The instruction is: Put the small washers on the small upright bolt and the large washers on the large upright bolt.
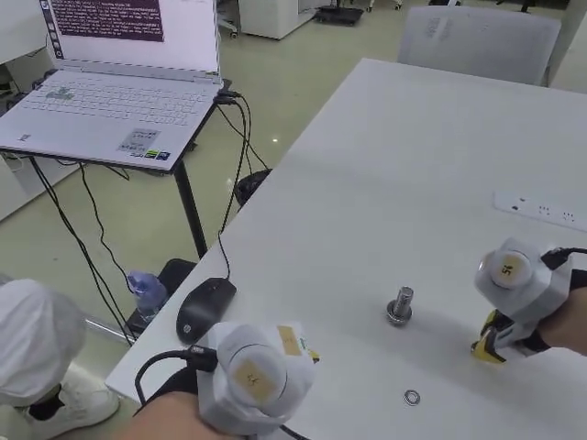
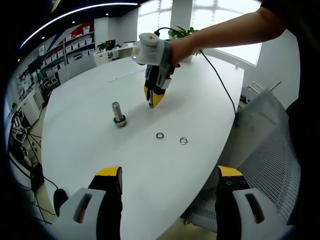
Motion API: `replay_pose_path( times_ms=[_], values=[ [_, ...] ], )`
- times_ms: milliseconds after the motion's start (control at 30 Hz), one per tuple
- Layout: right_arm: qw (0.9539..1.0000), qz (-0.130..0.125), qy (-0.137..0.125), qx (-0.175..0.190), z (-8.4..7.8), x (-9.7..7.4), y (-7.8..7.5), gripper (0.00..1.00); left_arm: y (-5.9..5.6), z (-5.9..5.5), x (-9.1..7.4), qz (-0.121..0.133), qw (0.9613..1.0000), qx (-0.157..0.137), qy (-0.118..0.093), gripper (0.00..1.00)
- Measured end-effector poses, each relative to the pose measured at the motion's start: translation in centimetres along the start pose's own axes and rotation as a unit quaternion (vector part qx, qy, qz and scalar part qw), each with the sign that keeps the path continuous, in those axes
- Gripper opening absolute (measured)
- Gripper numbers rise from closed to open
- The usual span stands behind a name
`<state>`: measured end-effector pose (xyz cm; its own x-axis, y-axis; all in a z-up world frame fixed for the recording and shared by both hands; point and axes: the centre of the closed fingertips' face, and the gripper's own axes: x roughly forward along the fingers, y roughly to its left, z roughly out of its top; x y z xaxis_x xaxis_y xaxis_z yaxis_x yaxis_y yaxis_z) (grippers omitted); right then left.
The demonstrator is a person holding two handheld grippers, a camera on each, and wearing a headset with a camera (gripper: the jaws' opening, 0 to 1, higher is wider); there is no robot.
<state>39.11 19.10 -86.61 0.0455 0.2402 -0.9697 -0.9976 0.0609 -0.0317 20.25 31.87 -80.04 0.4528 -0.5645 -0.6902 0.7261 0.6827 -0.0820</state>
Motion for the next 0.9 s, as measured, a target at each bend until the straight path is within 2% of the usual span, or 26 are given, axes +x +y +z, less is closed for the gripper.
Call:
replay_pose_path(
  times_ms=[100, 333, 433, 667, 900],
  values=[
    [1.0000, 0.001, -0.009, 0.002, 0.4, -0.3, -0.1, 0.23, -0.1, 0.0, 0.0, 0.000, 1.0000, 0.001, 0.000, 0.76],
    [0.9993, 0.002, -0.027, -0.027, 1.9, -1.2, 0.8, 0.23, -0.2, 0.1, -0.3, 0.001, 1.0000, 0.004, 0.002, 0.76],
    [0.9981, 0.003, -0.029, -0.054, 2.5, -1.5, 1.6, 0.23, -0.2, 0.4, -0.5, 0.003, 1.0000, 0.005, 0.000, 0.76],
    [0.9974, 0.008, -0.041, -0.059, 3.6, -2.0, 2.8, 0.25, -0.2, 0.6, -1.1, 0.006, 0.9999, 0.008, -0.003, 0.76],
    [0.9954, 0.023, -0.056, -0.074, 4.6, -2.3, 4.9, 0.27, -0.4, 0.6, -1.3, 0.006, 0.9999, 0.010, -0.004, 0.76]
  ],
)
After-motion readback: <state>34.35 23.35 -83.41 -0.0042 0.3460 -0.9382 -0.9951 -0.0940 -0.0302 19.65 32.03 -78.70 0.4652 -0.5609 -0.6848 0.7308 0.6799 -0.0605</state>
